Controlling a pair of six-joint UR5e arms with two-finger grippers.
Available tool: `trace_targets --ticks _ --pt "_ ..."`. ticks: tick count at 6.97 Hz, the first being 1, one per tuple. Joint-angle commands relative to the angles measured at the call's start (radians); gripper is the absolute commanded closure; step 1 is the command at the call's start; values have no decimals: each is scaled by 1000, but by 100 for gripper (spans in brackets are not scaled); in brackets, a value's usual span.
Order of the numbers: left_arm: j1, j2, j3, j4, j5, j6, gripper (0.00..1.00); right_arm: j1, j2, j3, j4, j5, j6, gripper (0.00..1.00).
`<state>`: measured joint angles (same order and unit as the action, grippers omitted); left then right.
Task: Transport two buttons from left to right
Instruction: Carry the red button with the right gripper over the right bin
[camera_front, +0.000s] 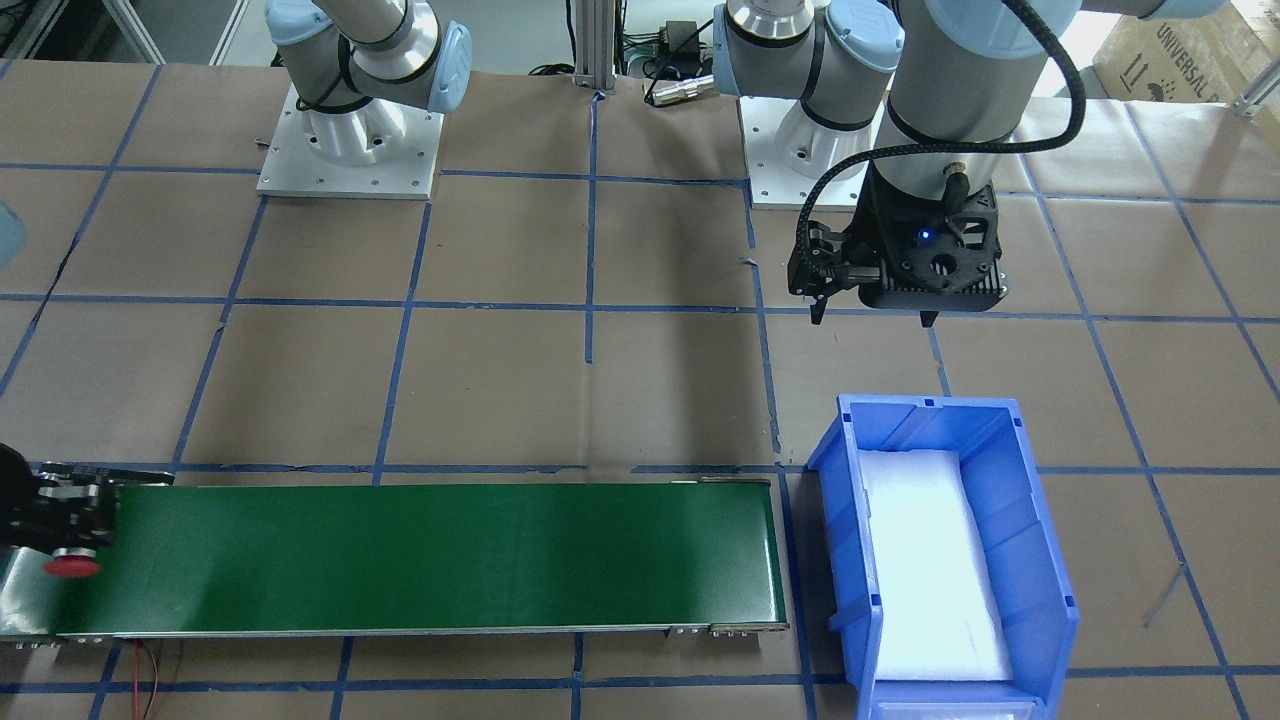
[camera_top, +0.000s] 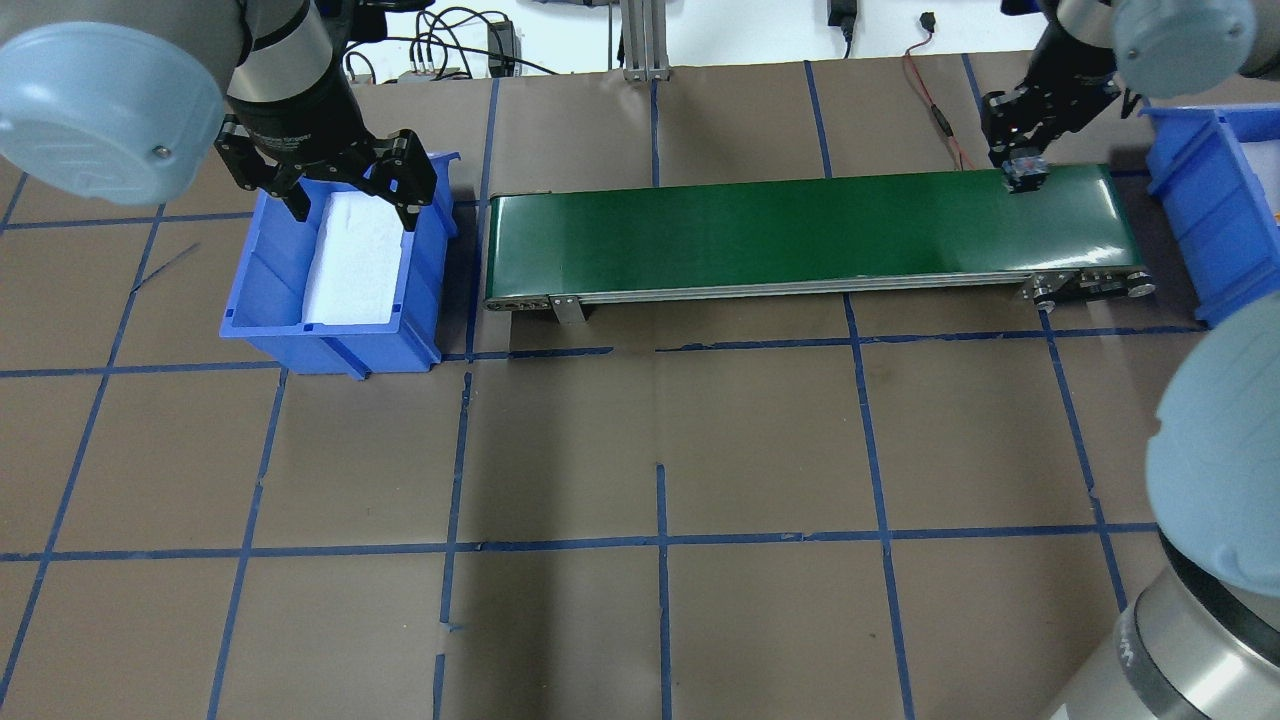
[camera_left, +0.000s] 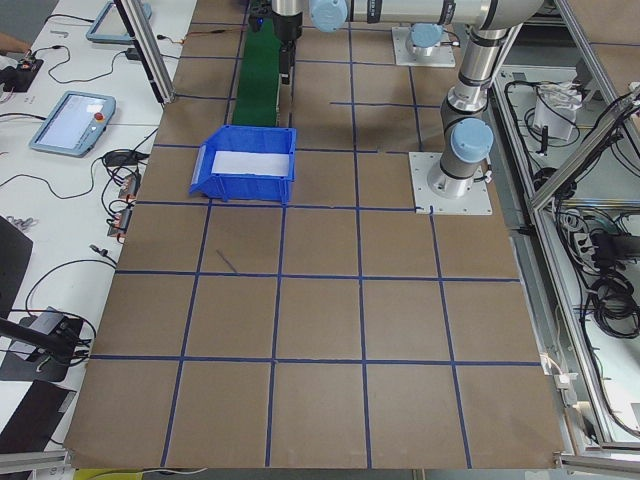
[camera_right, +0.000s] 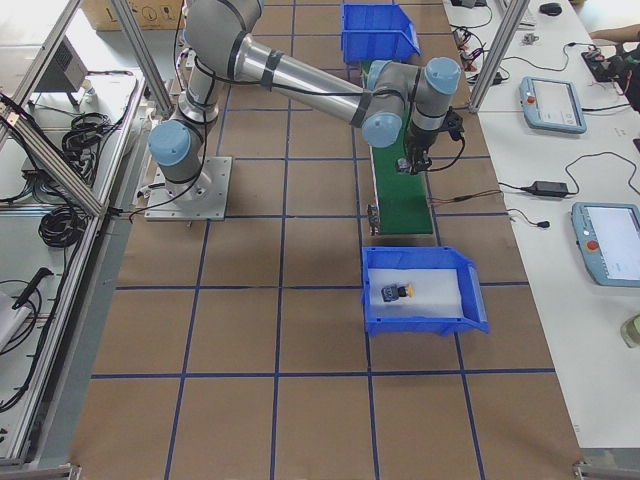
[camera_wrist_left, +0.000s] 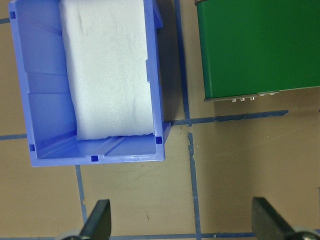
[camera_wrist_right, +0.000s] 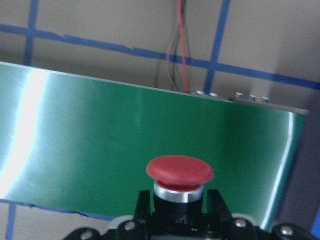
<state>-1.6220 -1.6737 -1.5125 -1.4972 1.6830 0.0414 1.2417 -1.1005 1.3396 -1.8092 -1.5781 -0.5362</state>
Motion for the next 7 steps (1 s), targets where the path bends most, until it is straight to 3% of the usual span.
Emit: trace_targets --ticks 1,4,7 --pt "2 0 0 0 0 0 0 -166 -19 0 42 -60 -225 90" --pt "5 0 0 0 10 -3 0 -315 -15 -36 44 -51 -278 90" --pt "11 0 2 0 3 -3 0 -331 103 -231 86 -45 -288 91"
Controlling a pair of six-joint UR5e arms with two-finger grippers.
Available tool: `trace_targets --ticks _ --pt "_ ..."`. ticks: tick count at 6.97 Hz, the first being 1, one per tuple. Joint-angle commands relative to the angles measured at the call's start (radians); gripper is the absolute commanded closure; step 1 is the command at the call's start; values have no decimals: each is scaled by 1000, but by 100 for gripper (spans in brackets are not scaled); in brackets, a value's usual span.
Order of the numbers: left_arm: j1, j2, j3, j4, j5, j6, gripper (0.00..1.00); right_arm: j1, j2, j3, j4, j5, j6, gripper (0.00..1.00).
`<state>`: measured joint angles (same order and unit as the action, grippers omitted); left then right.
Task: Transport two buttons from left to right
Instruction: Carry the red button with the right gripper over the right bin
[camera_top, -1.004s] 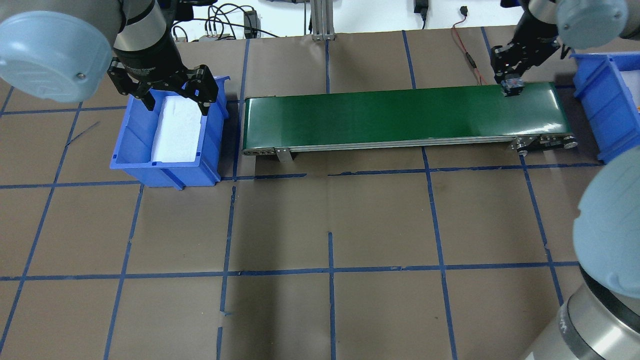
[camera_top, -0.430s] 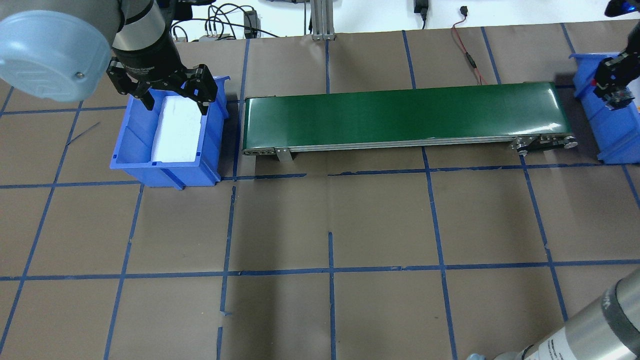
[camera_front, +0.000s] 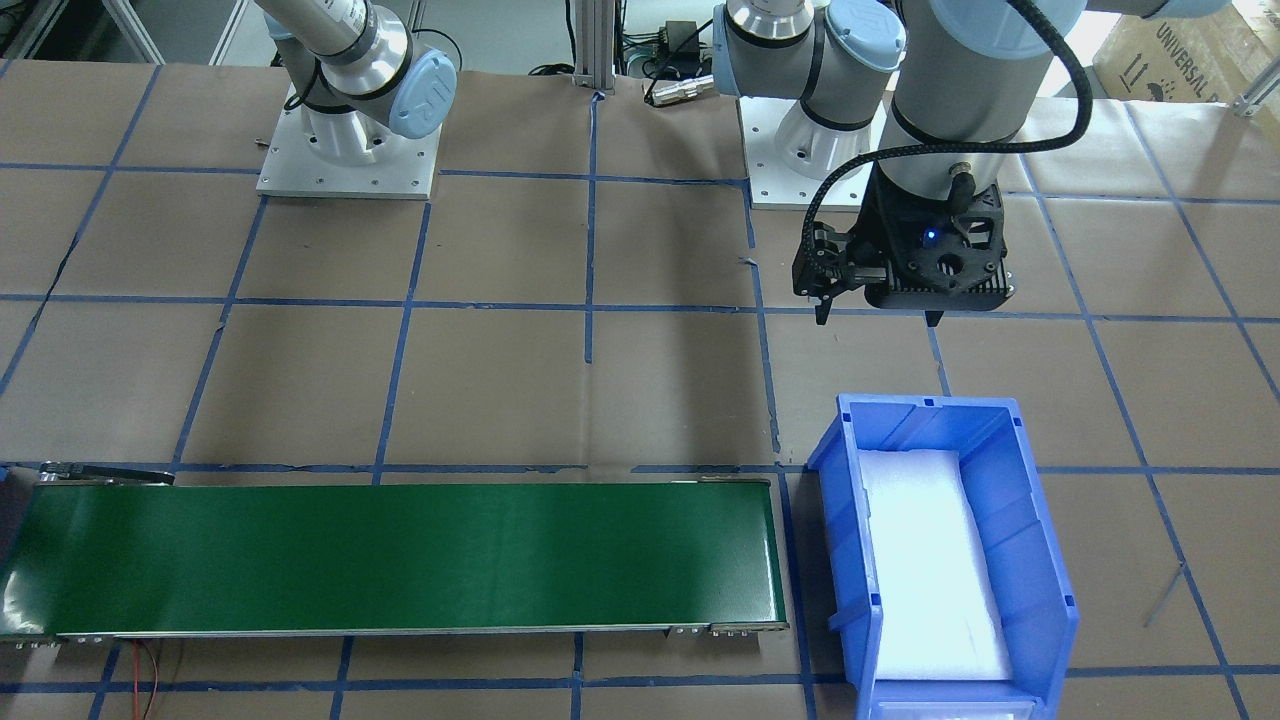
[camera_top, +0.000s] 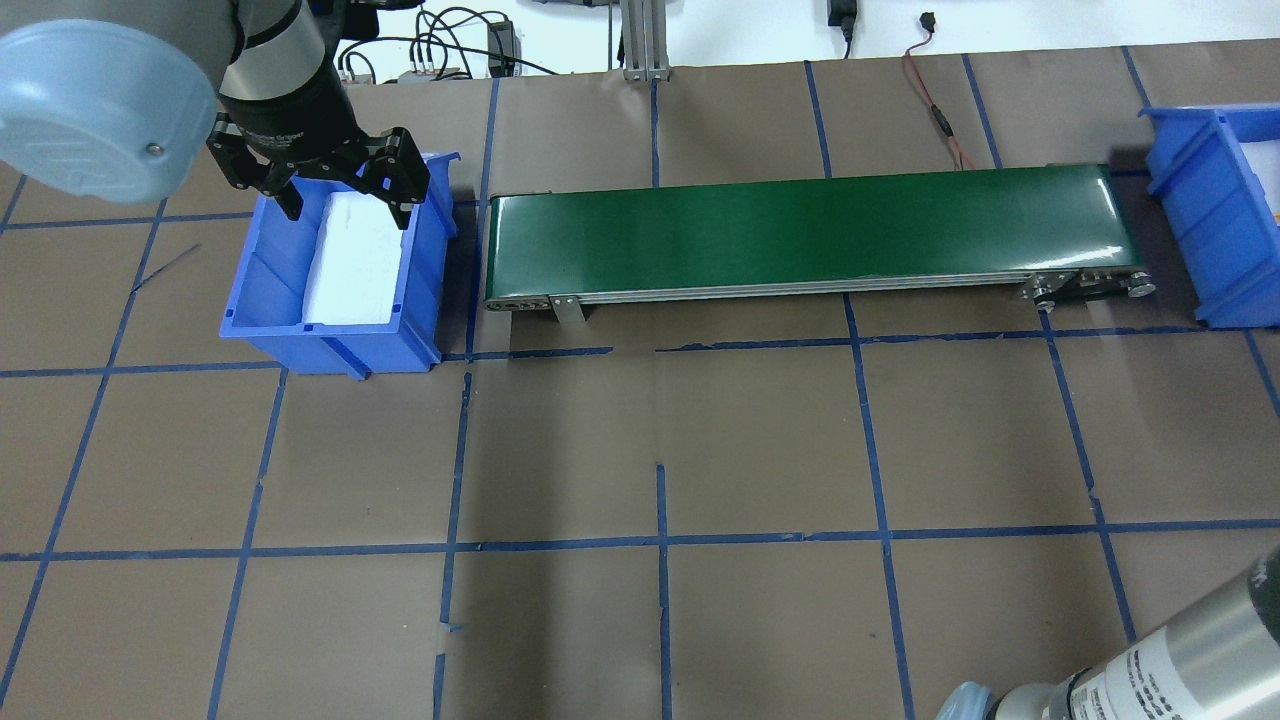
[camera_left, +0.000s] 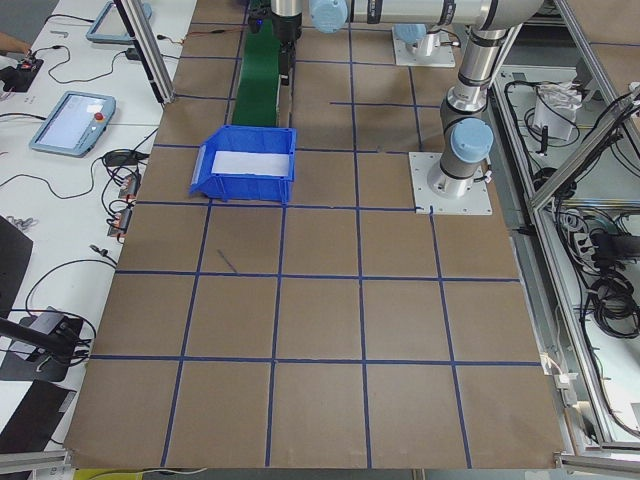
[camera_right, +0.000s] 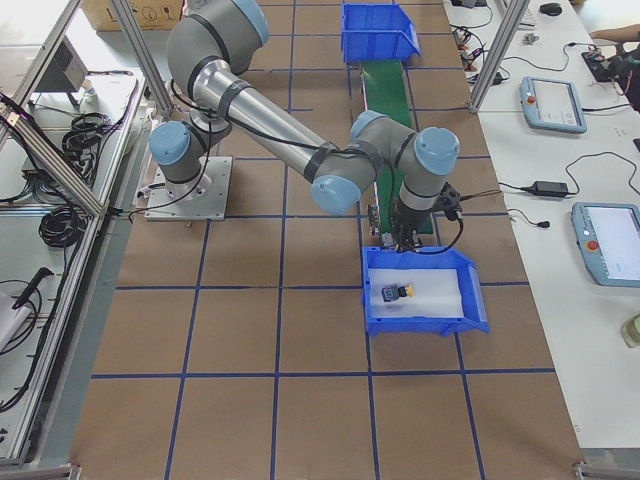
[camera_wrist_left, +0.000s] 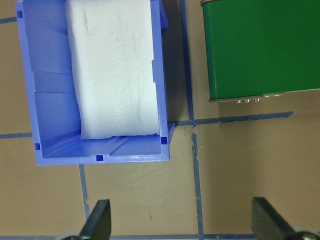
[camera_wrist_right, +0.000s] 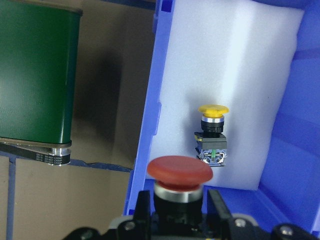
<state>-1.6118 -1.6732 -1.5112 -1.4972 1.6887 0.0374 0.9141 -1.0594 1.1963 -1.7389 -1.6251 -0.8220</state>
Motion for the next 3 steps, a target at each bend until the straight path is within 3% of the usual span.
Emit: trace_targets --ticks 1,3 --pt "1 0 0 0 -4 1 0 -3 112 -153 19 22 -8 91" --pt "1 0 0 0 -6 1 0 -3 179 -225 25 42 -17 91"
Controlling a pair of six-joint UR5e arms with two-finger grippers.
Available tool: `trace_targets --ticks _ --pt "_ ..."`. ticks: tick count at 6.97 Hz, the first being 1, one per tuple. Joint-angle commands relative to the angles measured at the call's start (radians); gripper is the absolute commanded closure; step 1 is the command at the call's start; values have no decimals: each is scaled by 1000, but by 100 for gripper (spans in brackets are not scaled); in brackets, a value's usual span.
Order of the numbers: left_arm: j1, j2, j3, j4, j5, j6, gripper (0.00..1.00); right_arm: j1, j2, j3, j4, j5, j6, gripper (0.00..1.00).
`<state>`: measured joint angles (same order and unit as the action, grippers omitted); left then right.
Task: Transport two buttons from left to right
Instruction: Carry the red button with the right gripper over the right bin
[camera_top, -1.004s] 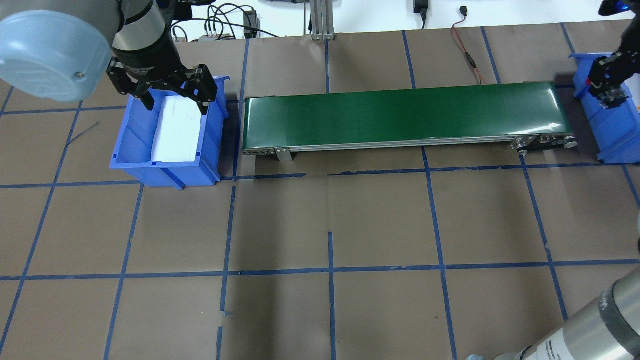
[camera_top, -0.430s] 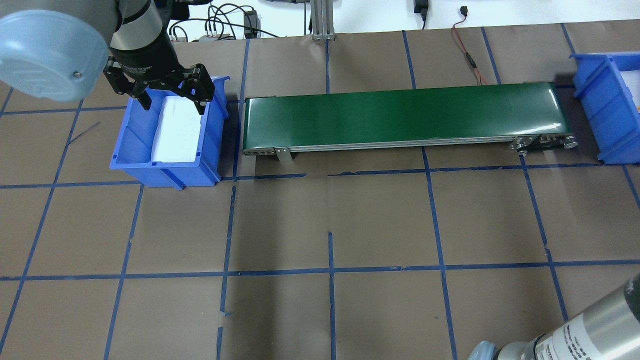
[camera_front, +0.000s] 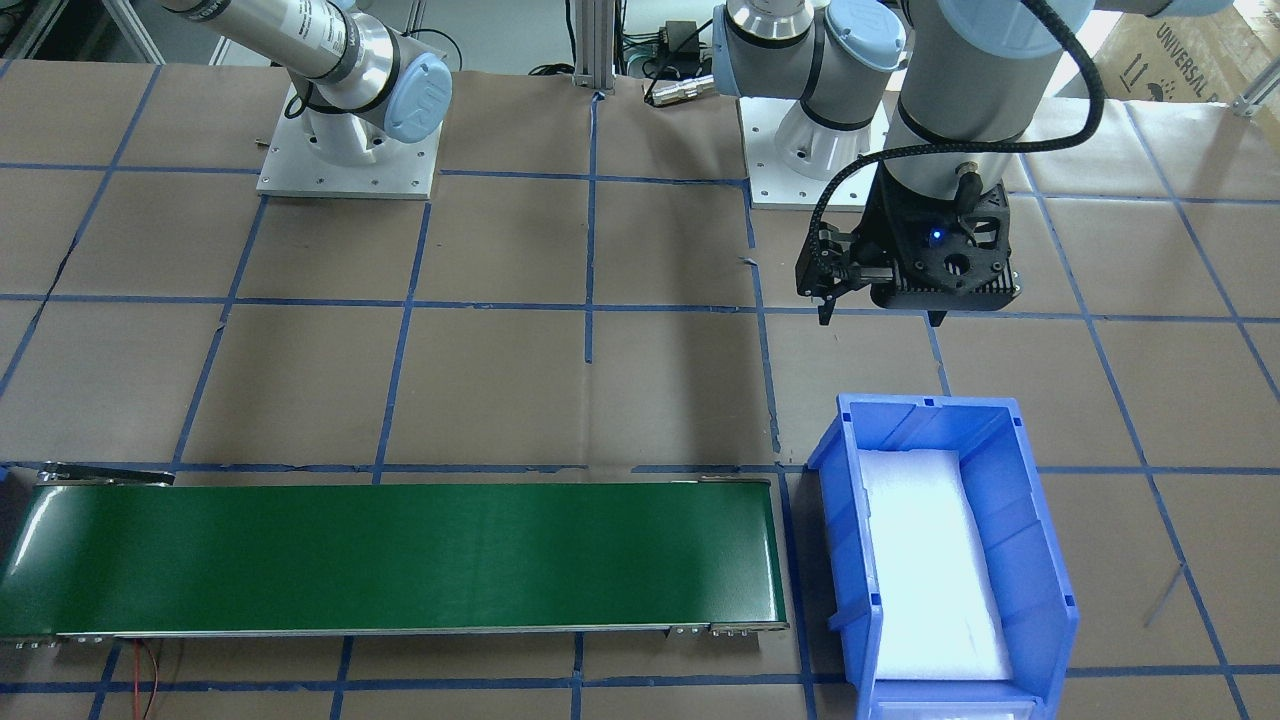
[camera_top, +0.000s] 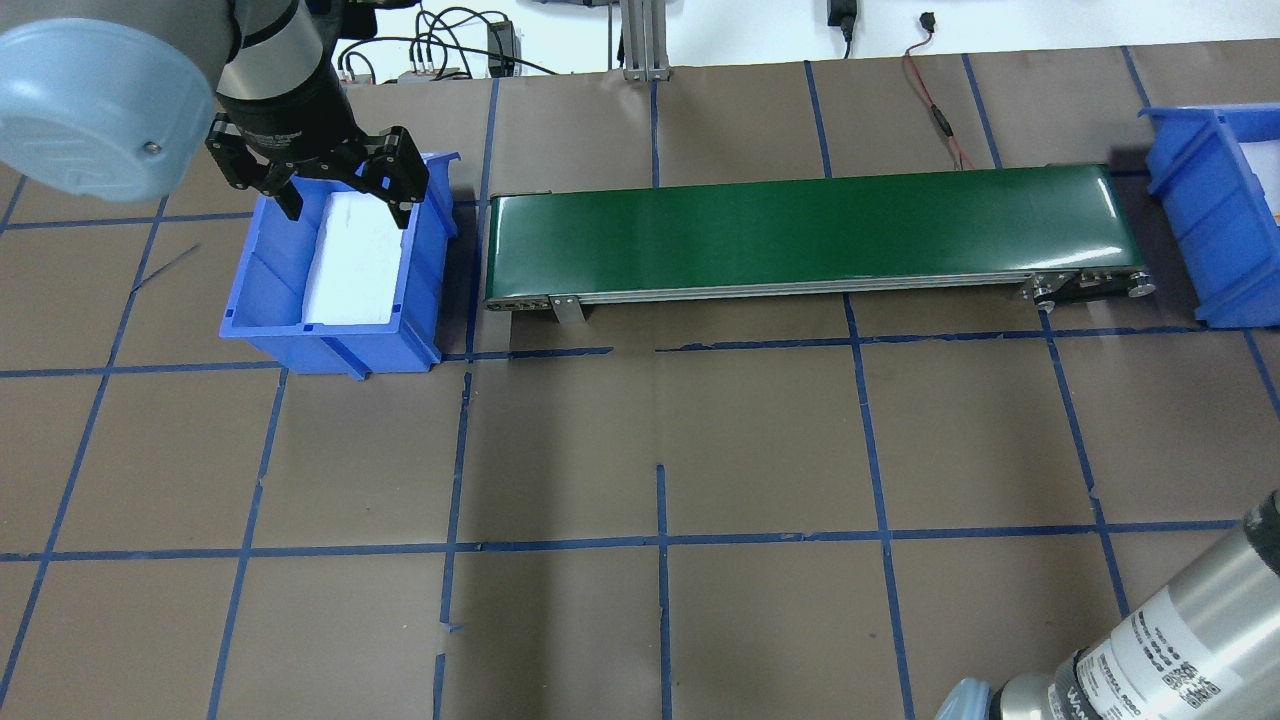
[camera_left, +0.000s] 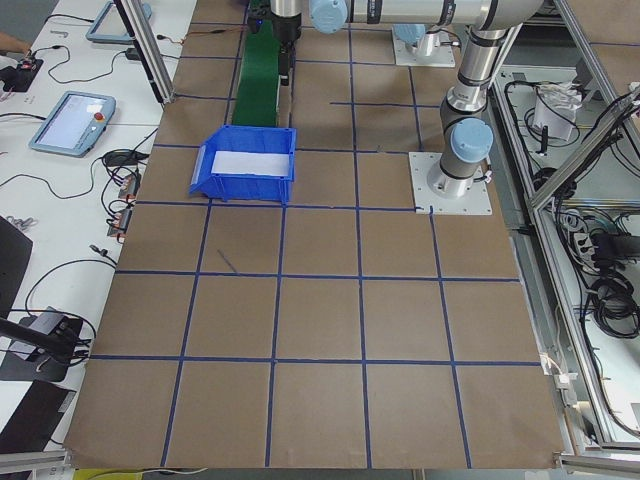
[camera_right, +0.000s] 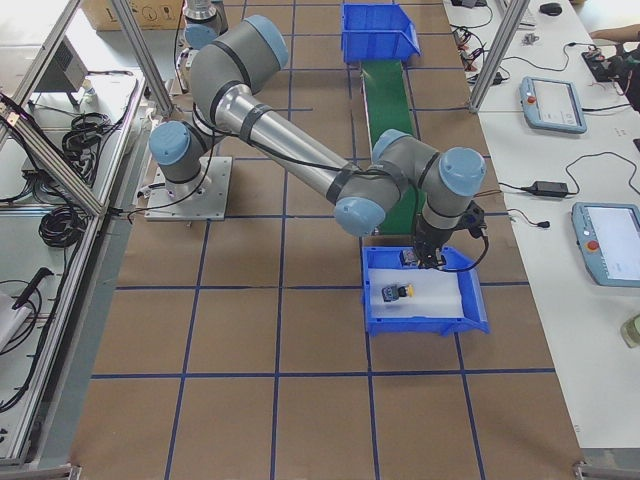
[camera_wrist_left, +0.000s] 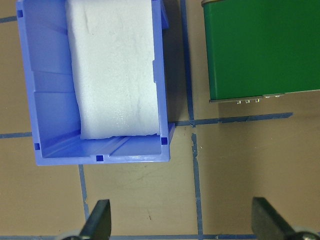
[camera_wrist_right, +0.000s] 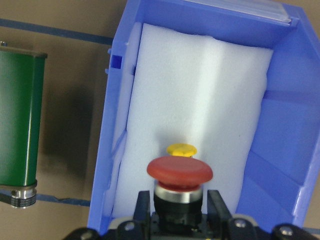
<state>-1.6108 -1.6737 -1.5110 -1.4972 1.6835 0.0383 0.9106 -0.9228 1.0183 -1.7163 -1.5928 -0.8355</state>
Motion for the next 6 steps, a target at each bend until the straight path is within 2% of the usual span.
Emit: trace_targets --ticks 1,5,6 --pt "0 0 0 0 -1 0 0 1 91 -88 1 22 -4 90" --pt "0 0 0 0 -1 0 0 2 258 -233 1 57 -10 90" --pt "0 0 0 0 -1 0 0 4 271 -236 0 57 -11 90"
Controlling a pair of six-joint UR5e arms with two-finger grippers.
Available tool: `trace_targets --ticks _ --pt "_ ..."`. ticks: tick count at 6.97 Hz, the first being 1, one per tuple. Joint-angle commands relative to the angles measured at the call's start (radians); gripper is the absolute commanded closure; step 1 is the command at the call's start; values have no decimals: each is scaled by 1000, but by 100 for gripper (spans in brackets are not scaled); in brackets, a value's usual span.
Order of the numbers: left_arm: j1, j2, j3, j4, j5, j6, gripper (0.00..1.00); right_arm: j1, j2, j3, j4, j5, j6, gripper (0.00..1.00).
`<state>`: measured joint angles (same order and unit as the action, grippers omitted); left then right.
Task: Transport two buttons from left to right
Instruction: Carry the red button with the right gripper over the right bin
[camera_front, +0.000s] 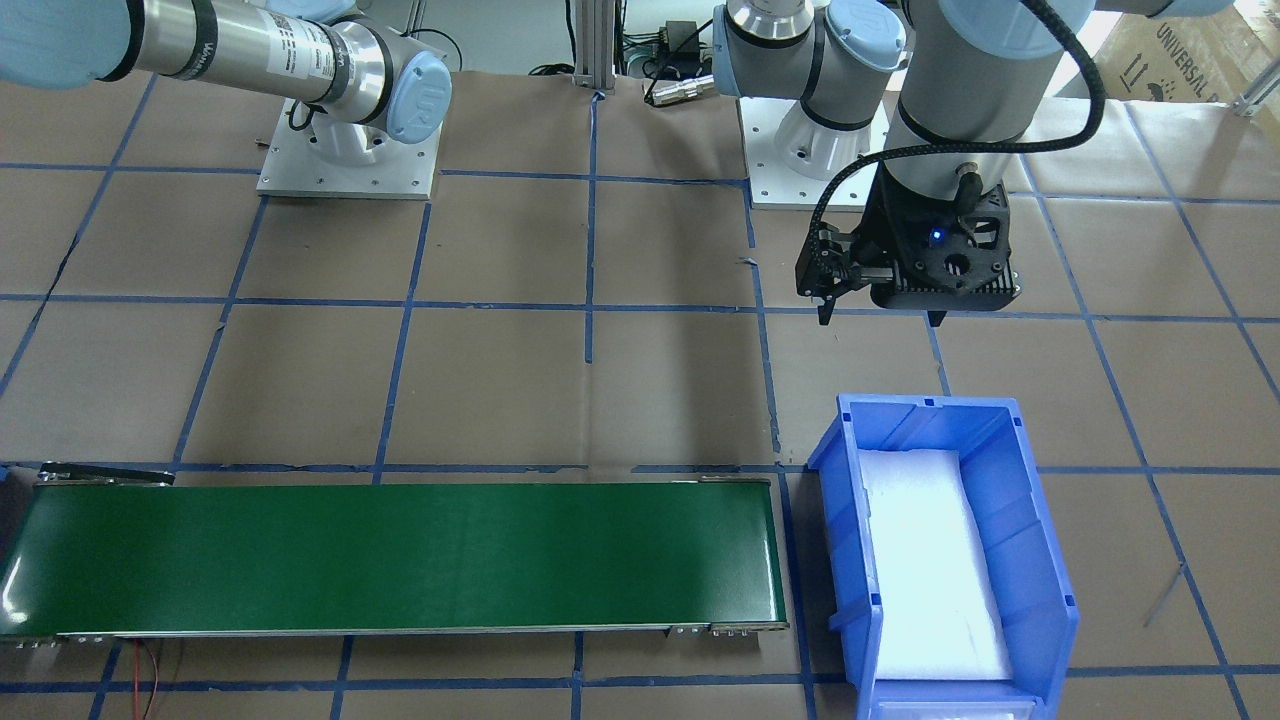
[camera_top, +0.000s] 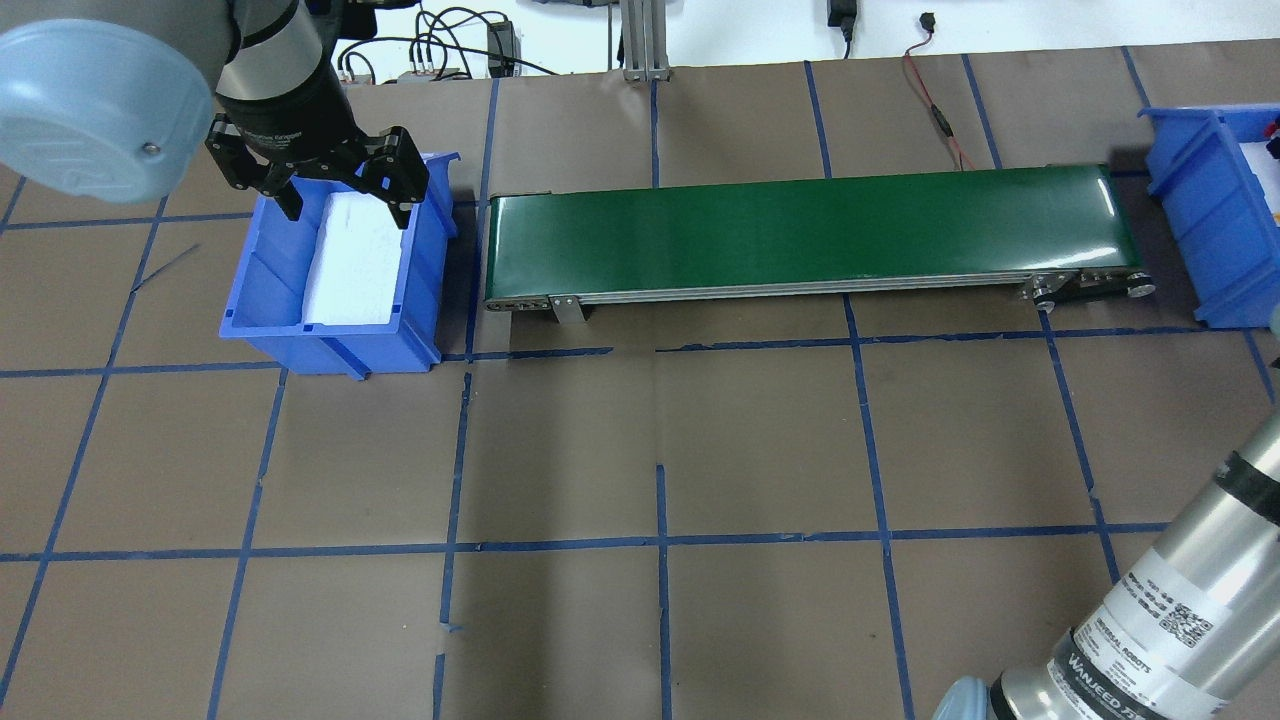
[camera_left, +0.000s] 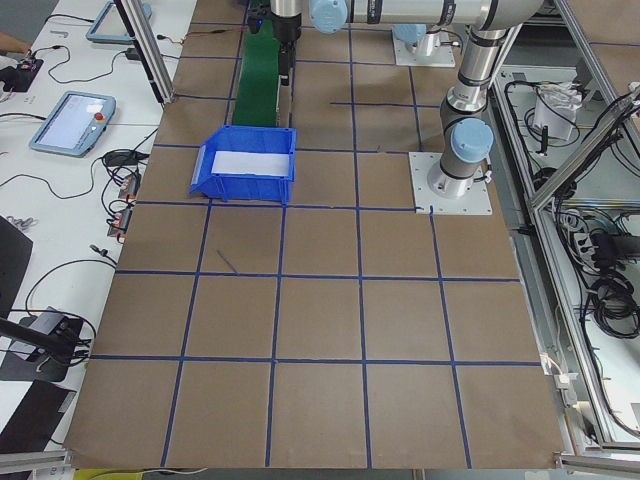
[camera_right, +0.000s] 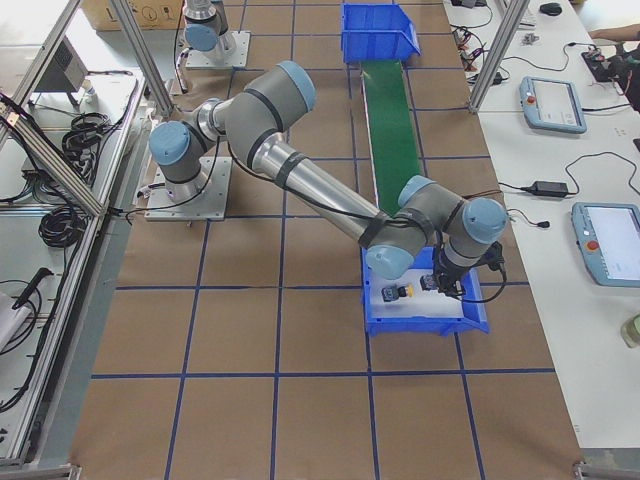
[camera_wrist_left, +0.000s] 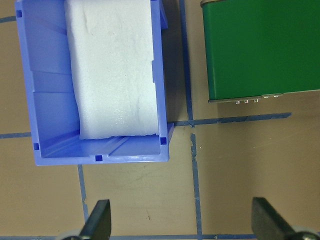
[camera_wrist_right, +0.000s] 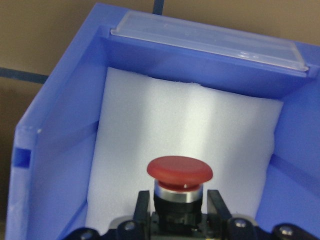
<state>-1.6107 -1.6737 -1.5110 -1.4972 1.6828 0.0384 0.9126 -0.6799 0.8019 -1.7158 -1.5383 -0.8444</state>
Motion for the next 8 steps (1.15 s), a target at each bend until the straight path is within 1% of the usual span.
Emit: trace_targets --ticks 1,2,5,6,7,8 --pt "0 0 0 0 0 0 0 0 42 -21 -10 3 -4 90" --pt "0 0 0 0 0 0 0 0 65 -36 -13 3 -4 90" --pt "0 0 0 0 0 0 0 0 88 -55 -10 3 -4 90" --pt "0 0 0 0 0 0 0 0 88 -61 -1 3 -2 77" --pt "1 0 2 0 0 0 0 0 88 -61 1 3 -2 67" --pt "5 0 2 0 0 0 0 -1 88 -62 1 3 -2 65"
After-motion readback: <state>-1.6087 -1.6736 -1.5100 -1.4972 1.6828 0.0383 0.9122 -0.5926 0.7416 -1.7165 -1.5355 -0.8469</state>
